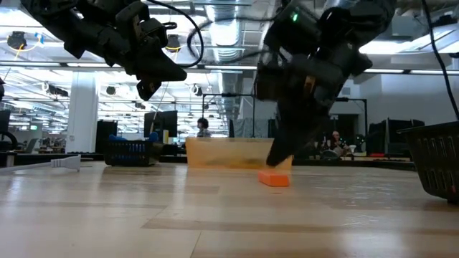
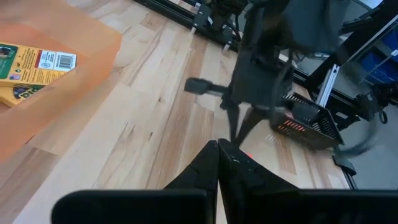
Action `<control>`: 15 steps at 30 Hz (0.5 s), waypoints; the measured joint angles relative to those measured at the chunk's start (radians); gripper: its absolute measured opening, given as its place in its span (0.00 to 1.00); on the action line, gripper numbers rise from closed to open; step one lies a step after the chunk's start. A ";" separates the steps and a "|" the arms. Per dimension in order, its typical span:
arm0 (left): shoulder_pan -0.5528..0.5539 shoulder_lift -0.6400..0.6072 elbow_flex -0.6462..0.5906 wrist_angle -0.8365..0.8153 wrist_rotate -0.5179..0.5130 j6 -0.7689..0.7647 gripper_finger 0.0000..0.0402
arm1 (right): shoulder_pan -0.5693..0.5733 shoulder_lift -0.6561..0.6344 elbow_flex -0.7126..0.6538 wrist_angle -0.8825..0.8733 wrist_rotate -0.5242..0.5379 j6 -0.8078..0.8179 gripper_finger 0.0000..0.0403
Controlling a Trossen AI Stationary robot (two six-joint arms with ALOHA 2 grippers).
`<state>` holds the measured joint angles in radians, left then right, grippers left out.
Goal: Pick & Place School Supplies
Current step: Put the eraser into the bottom black bin
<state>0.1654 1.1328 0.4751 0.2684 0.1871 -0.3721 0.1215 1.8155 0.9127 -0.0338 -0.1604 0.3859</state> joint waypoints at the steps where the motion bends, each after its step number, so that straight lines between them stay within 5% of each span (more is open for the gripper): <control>1: 0.000 0.000 0.000 0.000 0.000 0.000 0.00 | 0.000 0.009 -0.002 -0.003 0.000 0.003 0.00; 15: 0.000 0.000 0.000 -0.017 0.000 0.000 0.00 | -0.019 0.036 0.004 0.020 -0.037 0.003 0.00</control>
<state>0.1654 1.1328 0.4751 0.2515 0.1871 -0.3725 0.1024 1.8515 0.9167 -0.0140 -0.1969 0.3888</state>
